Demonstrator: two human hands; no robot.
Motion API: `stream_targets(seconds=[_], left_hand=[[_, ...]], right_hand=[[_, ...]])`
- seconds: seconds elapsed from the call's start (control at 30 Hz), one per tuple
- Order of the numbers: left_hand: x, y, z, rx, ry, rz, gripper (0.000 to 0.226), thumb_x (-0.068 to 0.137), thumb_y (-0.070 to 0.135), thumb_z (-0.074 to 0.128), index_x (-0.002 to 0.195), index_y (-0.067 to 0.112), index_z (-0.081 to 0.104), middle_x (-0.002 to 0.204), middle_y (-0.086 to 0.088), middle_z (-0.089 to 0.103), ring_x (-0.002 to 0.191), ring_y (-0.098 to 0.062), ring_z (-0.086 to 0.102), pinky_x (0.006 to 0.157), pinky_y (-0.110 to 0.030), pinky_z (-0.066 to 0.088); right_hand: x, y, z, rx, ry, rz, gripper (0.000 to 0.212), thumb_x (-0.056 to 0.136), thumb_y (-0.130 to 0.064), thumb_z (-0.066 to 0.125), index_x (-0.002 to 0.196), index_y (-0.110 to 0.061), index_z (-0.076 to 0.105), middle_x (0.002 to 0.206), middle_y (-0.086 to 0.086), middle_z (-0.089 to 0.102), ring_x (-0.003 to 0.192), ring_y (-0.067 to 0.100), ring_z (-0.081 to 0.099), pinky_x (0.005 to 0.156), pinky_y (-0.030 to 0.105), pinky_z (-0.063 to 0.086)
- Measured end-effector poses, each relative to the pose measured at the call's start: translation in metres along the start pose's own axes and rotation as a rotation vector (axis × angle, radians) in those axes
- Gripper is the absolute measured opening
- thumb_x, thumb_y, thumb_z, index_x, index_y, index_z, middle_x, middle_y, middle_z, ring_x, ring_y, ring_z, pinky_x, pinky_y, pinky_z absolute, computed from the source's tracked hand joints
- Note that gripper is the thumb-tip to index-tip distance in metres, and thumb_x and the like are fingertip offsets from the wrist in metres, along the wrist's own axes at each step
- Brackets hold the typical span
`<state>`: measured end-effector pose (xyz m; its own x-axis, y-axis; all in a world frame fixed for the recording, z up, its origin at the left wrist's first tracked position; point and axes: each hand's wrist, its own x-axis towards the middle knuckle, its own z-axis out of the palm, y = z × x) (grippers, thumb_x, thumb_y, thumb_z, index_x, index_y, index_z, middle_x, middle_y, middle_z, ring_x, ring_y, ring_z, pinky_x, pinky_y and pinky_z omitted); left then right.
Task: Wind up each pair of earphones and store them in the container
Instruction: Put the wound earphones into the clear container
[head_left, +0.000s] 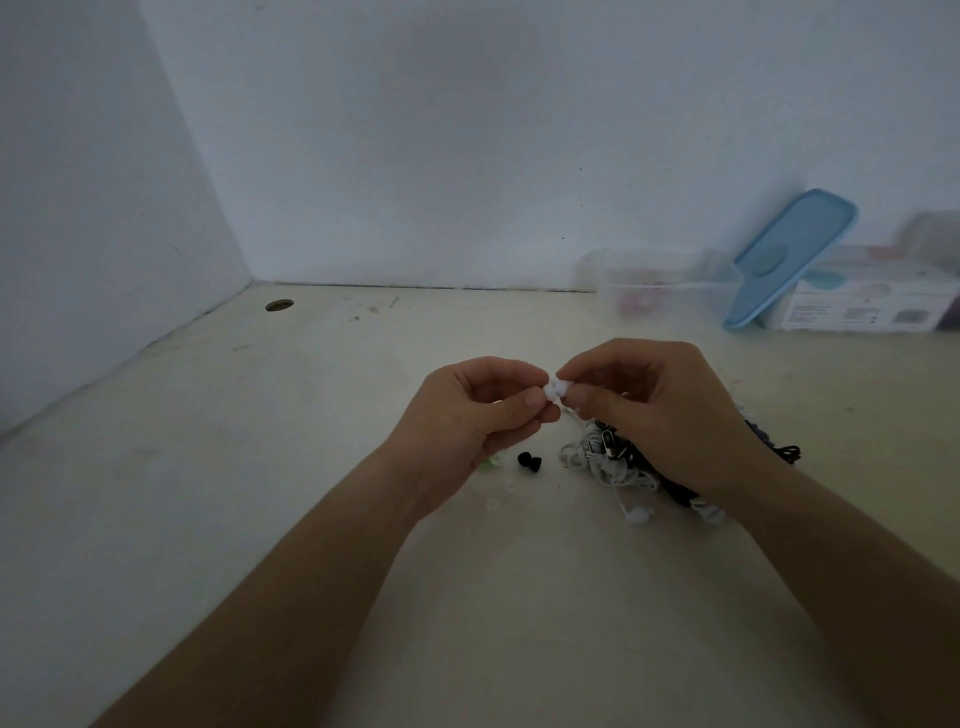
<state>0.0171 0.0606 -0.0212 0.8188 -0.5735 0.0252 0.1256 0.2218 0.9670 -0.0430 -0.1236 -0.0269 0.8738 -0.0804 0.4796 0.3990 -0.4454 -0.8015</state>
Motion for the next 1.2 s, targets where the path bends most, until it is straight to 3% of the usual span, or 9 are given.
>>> stream_targets(seconds=[0.23,0.47,0.6,0.83,1.1,1.2], left_hand=[[-0.0021,0.0033,-0.0004,0.044,-0.077,-0.018,0.012,0.067,0.01,0.073,0.075,0.017,0.078,0.082,-0.009,0.075,0.077,-0.017,0.073,0.068,-0.02,0.058],[-0.0029,0.0035,0.0008,0.057,-0.068,-0.008,0.012,0.064,0.012,0.074,0.075,0.016,0.078,0.081,-0.01,0.075,0.076,-0.017,0.073,0.067,-0.02,0.058],[-0.0021,0.0025,0.0005,0.061,-0.05,0.003,0.014,0.065,0.01,0.073,0.079,0.011,0.076,0.081,-0.013,0.074,0.075,-0.018,0.073,0.067,-0.02,0.058],[-0.0018,0.001,0.0006,0.09,-0.036,0.014,0.022,0.066,0.011,0.073,0.087,0.005,0.072,0.08,-0.012,0.074,0.075,-0.017,0.072,0.07,-0.021,0.059],[-0.0018,0.0002,0.0,0.032,-0.063,-0.023,0.017,0.068,0.008,0.072,0.084,0.007,0.074,0.081,-0.013,0.074,0.076,-0.018,0.073,0.069,-0.022,0.059],[-0.002,0.0007,0.0008,0.046,-0.051,-0.011,0.02,0.068,0.008,0.072,0.088,0.005,0.073,0.08,-0.013,0.074,0.075,-0.018,0.073,0.067,-0.021,0.058]], right_hand=[[0.0008,-0.0008,-0.0033,0.042,-0.065,-0.012,0.01,0.083,-0.017,0.075,0.093,-0.015,0.077,0.081,0.003,0.076,0.075,0.024,0.072,0.071,0.037,0.06],[-0.0006,-0.0017,-0.0048,0.05,-0.072,-0.026,0.01,0.084,-0.011,0.075,0.094,-0.01,0.077,0.082,0.0,0.077,0.077,0.017,0.073,0.071,0.028,0.058],[-0.0014,-0.0038,-0.0038,0.04,-0.063,-0.032,0.009,0.083,-0.013,0.077,0.093,-0.011,0.077,0.081,0.0,0.077,0.076,0.017,0.073,0.069,0.028,0.058],[-0.0029,-0.0054,-0.0035,0.006,-0.057,-0.043,0.008,0.084,-0.014,0.077,0.091,-0.012,0.077,0.08,-0.002,0.077,0.075,0.019,0.073,0.069,0.039,0.06],[-0.0019,-0.007,-0.0076,0.014,-0.113,-0.05,0.007,0.085,-0.014,0.075,0.092,-0.013,0.076,0.081,-0.004,0.076,0.075,0.012,0.072,0.067,0.019,0.052],[-0.0027,-0.0079,-0.0072,-0.002,-0.091,-0.062,0.007,0.084,-0.014,0.077,0.091,-0.014,0.077,0.079,-0.003,0.076,0.075,0.016,0.072,0.066,0.03,0.058]])
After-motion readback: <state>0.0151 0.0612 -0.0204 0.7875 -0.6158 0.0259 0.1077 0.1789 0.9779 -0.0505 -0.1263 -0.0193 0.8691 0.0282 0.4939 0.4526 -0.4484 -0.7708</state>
